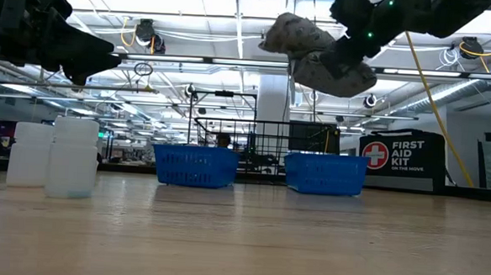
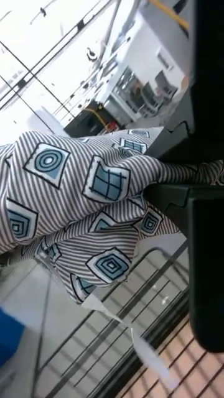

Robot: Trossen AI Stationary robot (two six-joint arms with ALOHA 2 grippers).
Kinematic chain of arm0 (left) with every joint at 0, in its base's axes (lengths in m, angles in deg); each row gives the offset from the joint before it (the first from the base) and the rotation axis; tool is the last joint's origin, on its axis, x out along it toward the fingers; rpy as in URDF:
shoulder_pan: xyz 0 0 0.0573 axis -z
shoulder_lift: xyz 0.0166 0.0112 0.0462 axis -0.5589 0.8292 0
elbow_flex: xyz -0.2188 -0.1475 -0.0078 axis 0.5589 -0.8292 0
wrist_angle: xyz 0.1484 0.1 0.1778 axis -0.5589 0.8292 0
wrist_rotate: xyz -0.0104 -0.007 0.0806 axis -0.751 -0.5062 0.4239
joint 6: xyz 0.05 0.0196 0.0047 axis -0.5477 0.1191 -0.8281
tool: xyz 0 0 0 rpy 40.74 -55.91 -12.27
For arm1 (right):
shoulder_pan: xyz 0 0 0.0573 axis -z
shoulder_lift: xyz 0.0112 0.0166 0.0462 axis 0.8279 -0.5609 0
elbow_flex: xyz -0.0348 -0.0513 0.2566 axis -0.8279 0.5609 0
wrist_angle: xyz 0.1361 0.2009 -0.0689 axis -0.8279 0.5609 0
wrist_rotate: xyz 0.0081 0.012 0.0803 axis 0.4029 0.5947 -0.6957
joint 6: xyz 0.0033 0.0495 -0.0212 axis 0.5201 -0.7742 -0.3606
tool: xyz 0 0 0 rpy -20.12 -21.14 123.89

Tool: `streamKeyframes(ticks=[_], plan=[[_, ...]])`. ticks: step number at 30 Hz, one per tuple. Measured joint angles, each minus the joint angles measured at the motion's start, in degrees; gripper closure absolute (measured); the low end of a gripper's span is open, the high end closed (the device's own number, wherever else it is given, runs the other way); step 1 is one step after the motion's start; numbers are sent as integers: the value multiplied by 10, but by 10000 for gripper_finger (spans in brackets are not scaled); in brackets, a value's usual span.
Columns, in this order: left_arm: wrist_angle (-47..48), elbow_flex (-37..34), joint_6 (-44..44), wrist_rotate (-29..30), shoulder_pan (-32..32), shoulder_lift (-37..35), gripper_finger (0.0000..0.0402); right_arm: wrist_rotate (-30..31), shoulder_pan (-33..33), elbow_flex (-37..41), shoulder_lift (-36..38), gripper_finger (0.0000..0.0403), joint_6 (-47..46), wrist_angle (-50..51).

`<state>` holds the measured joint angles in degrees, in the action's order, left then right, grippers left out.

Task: Pick & Place Medicine items
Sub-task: Put the gray patient gown into the black wire basket

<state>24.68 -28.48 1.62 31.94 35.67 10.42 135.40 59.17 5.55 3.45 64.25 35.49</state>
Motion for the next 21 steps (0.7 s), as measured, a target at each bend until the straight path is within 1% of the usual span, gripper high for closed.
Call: streamKeyframes(ticks=[9,15,17,21], plan=[[0,0,0,0,0,0,179,25,0,0,0,385,0,31],[0,0,0,0,0,0,179,22,0,0,0,385,1,30],[0,0,0,0,0,0,179,9,0,0,0,385,1,26],[0,0,0,0,0,0,179,-19,0,-3,0,385,15,-14]])
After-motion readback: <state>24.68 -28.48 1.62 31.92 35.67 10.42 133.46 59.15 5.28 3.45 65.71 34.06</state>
